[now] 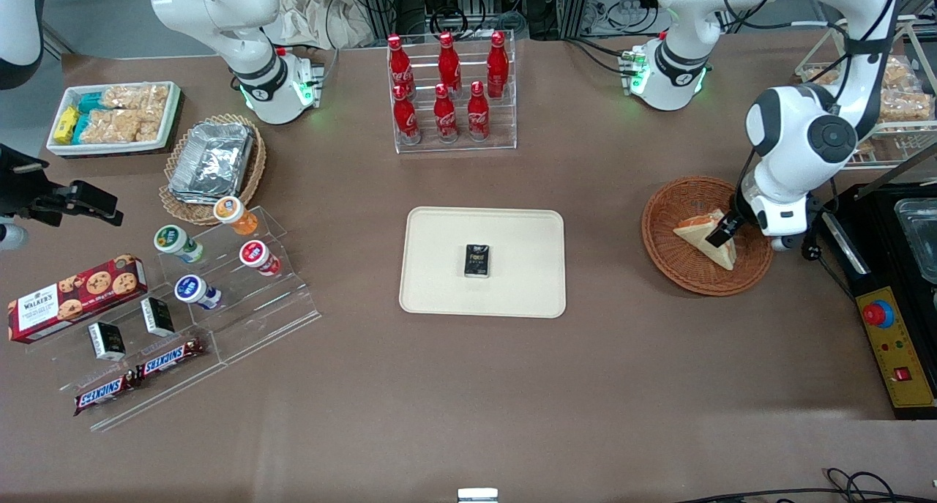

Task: Place sandwich from basket to tray
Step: 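Close the left gripper on the sandwich's upright edge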

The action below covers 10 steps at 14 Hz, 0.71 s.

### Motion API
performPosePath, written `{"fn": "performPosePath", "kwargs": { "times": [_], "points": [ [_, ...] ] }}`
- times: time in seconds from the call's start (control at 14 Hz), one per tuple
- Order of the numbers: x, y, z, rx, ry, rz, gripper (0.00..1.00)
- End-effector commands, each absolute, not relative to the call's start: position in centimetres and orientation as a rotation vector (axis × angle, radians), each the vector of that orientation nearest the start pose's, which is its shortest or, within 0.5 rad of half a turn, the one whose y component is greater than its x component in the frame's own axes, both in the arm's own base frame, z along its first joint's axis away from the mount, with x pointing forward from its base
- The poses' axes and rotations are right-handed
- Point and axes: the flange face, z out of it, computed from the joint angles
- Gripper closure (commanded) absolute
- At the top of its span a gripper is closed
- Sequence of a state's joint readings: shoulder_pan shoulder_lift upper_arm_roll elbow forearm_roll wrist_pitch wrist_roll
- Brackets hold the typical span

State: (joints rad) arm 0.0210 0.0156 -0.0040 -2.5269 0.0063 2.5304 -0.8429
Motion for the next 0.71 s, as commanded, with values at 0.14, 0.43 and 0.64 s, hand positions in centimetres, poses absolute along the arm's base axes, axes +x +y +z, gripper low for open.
{"fn": "performPosePath", "kwargs": {
  "times": [0.14, 0.43, 0.64],
  "points": [
    [45.1, 0.6, 23.8, -2.853, -1.327, -0.031, 0.11],
    [45.3, 0.6, 23.8, -2.841, -1.356, -0.035, 1.00],
    [45.5, 0.0, 24.2, -2.843, -1.358, -0.044, 1.00]
  ]
}}
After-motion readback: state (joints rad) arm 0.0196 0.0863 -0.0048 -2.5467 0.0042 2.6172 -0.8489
